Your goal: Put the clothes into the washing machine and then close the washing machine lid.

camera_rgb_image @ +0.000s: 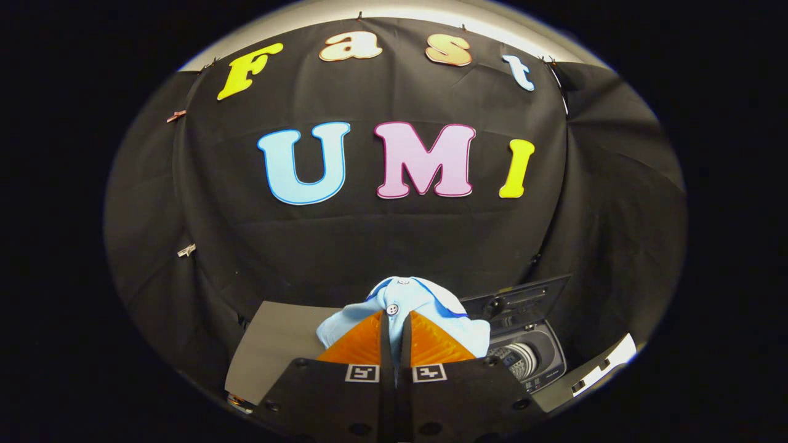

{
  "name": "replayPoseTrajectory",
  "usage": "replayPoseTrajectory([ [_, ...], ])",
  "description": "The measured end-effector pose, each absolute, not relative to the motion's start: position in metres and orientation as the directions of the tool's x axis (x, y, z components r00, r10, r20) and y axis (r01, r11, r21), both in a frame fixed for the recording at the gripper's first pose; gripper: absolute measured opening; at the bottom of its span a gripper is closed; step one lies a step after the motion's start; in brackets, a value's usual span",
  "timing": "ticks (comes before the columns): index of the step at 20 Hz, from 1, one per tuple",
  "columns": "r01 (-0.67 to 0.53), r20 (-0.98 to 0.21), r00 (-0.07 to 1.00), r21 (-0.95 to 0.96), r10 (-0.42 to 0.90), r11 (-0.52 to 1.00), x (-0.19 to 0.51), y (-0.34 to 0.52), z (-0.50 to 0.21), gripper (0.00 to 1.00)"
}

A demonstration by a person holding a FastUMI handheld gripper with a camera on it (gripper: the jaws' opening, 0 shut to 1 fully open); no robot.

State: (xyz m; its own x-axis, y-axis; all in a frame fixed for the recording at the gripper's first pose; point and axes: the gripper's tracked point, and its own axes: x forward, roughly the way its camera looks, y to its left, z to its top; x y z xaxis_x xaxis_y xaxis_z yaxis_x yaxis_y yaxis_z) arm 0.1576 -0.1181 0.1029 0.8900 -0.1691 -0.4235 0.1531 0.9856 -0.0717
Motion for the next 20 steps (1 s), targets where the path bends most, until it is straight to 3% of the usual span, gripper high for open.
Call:
replayPoseTrajectory([
  [9,0.171,-0.419,0.889,-0.073,-0.185,0.983,0.148,-0.23,0.116,0.05],
  [20,0.278,-0.48,0.827,-0.104,-0.293,0.955,0.141,-0.381,0.056,0.05],
])
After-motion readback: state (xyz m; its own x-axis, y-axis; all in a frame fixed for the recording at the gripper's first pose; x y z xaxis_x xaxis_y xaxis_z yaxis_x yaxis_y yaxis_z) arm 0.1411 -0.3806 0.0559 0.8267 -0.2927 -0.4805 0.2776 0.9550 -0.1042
